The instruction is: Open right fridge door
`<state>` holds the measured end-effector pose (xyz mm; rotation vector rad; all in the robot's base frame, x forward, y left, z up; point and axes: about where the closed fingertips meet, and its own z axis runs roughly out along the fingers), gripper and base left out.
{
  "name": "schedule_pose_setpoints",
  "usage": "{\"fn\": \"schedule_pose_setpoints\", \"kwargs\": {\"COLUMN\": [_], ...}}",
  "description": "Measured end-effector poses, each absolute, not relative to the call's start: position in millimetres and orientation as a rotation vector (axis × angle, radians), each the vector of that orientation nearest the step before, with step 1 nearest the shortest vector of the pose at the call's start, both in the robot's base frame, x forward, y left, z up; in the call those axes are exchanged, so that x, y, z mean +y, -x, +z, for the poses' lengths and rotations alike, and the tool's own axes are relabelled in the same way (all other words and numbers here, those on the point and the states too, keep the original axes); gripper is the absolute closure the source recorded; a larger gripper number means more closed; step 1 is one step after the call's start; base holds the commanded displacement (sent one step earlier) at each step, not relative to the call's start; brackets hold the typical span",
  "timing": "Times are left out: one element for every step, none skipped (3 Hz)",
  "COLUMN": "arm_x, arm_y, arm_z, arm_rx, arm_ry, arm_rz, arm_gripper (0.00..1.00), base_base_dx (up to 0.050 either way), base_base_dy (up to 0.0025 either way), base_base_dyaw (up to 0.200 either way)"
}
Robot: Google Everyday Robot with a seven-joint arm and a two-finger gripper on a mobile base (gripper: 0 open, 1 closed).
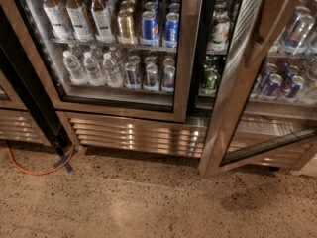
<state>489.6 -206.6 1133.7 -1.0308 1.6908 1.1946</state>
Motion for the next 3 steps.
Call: {"fn": "schedule_pose_setpoints", "kwargs": {"arm_x": [-206.9,-202.9,-202.6], "arm_y": [-486.5,-481.0,-481.3], "arm_z": [1133.7,1134.8,1134.9], "arm_rx": [1.691,1.691,1.690], "arm_ry": [1.031,1.031,1.030], "arm_rz": [1.194,1.194,1.194], "arm_gripper": [0.13,0.00,0.00], "base_base_dx": [0.000,0.000,0.000], "base_base_dy": [0.00000,0.00000,0.00000], "base_base_dyaw": [0.000,0.000,0.000]}}
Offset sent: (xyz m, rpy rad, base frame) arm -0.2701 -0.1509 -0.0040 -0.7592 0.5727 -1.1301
